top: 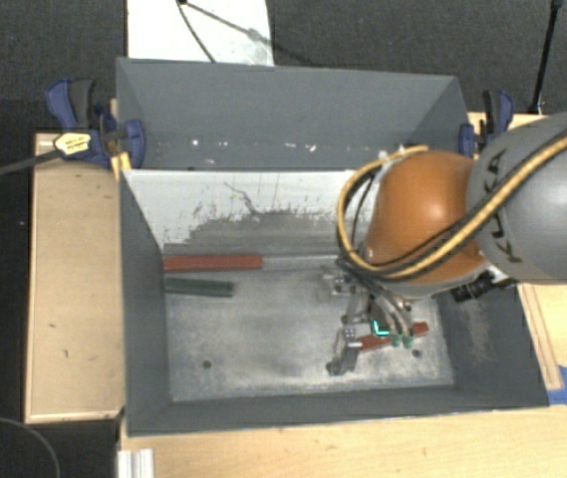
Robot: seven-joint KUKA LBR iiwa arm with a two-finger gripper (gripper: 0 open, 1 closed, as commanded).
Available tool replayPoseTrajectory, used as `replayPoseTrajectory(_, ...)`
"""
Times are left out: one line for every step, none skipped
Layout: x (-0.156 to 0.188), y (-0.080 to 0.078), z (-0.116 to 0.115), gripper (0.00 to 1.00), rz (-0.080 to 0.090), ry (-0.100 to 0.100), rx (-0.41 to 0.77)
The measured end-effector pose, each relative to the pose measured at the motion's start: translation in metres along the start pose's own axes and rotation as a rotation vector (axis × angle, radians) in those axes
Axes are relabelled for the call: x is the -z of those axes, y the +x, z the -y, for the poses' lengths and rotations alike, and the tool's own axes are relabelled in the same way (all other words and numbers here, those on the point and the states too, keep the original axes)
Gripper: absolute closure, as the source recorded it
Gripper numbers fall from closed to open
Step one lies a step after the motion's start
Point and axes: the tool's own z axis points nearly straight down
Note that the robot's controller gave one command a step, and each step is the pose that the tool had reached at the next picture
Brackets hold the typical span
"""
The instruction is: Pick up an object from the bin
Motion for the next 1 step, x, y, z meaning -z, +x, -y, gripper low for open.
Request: replayPoseTrajectory(-0.0900, -0.0140, 0.0933, 0.00, 0.001, 0.003, 0.134)
